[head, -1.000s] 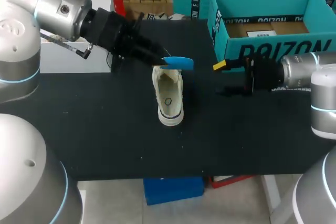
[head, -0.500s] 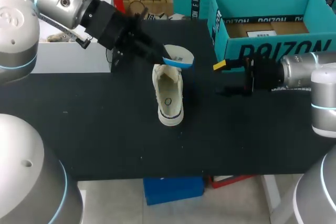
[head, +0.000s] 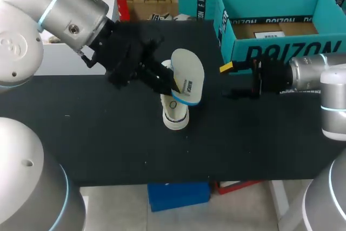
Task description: Take the shoe out of the shoebox, open the shoe tongue, remove and reinsert the insole, then place the shoe into the shoebox
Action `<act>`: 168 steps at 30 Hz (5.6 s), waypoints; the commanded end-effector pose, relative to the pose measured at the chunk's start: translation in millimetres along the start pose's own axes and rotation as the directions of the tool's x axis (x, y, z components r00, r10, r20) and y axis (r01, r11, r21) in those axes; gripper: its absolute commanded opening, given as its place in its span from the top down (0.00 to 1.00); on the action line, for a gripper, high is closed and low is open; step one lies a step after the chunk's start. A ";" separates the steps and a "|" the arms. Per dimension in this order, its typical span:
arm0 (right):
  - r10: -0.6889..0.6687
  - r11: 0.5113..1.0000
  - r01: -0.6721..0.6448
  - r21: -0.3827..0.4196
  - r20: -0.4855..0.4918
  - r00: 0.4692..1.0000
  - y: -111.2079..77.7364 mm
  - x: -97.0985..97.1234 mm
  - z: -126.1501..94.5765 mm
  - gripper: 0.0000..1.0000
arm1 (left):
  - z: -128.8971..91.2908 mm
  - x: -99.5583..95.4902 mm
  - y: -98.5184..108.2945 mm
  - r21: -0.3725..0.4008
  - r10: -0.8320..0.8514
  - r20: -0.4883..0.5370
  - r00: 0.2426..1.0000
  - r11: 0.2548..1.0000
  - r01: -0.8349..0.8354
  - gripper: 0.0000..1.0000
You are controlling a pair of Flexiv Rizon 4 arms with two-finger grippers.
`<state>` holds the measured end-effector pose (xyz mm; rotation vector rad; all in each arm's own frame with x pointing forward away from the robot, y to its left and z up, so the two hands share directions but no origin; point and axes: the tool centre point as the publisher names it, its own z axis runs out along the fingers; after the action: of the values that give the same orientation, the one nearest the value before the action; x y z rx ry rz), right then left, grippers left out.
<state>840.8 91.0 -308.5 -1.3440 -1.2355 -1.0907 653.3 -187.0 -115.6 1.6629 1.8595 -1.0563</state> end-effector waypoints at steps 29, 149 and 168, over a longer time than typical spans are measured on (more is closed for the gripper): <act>0.000 1.000 0.000 -0.002 0.000 1.000 0.3 -0.5 1.2 0.00 | 41.3 142.6 30.9 -0.432 0.287 0.394 0.873 0.896 -0.099 1.00; -0.198 0.980 0.195 0.043 0.087 0.976 13.4 25.9 65.9 0.00 | 107.0 147.8 175.6 -0.472 0.500 0.389 0.773 0.829 -0.299 1.00; -0.271 0.962 0.267 0.056 0.099 0.957 27.1 37.6 95.6 0.00 | 107.0 147.8 175.6 -0.472 0.500 0.389 0.773 0.829 -0.299 1.00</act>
<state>866.9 184.7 -284.0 -1.2425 -1.5420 -1.1901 778.2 -174.8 -336.1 1.3102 1.1870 -0.7758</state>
